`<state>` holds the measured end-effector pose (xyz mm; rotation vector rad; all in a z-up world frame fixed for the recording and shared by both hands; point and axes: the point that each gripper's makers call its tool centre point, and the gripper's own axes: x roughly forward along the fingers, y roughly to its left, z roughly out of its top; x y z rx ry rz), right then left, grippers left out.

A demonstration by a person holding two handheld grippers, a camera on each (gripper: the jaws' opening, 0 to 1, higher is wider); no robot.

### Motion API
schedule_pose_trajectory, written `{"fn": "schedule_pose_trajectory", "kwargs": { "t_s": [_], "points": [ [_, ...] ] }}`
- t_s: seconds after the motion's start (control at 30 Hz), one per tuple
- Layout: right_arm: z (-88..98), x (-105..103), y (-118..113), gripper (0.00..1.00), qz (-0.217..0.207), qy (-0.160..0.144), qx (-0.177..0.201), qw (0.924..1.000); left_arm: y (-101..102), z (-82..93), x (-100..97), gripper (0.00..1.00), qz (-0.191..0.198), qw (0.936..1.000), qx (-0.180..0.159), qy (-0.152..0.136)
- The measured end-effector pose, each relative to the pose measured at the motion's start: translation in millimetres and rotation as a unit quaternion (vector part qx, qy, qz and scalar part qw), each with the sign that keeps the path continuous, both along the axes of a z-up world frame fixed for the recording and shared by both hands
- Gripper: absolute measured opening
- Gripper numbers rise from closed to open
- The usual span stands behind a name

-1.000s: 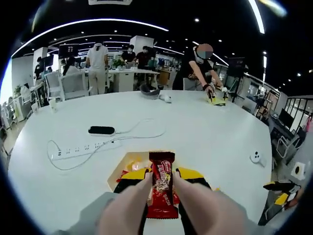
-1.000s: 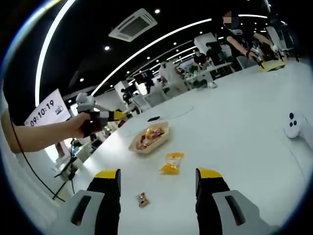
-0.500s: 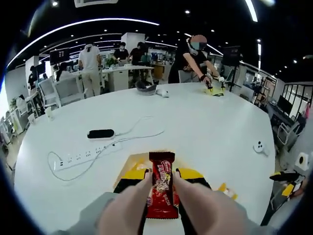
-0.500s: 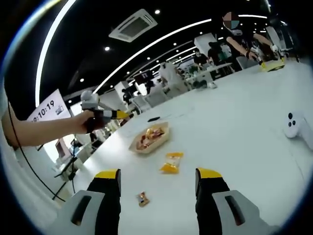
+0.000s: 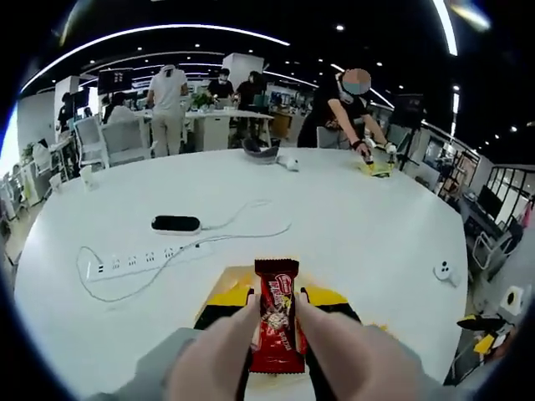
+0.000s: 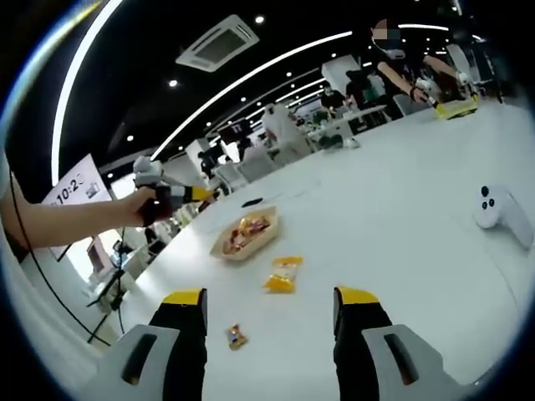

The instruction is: Place the target food into the container with the food tongs after gripping and lifting it, then release it inside without dropping or visibly crushing the food.

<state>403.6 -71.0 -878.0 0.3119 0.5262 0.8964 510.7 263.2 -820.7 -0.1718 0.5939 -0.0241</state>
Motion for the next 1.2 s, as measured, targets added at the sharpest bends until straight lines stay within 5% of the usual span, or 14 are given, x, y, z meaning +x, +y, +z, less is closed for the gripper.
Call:
{"fn": "schedule_pose_trajectory", "kwargs": {
  "t_s": [0.07,0.9,1.2],
  "points": [
    [-0.3,-1,0,0.61,0.002,0.000,0.000,1.0000,-1,1.1,1.8,0.20,-0.008,0.9999,0.015,0.002],
    [2.6,0,-5,0.63,-0.006,-0.004,0.007,1.0000,2,15.5,6.9,0.23,0.024,0.9990,-0.032,-0.021],
    [-0.7,-2,-11,0.63,-0.009,0.000,0.003,1.0000,2,7.9,3.5,0.23,0.028,0.9990,-0.032,-0.013]
  ]
}}
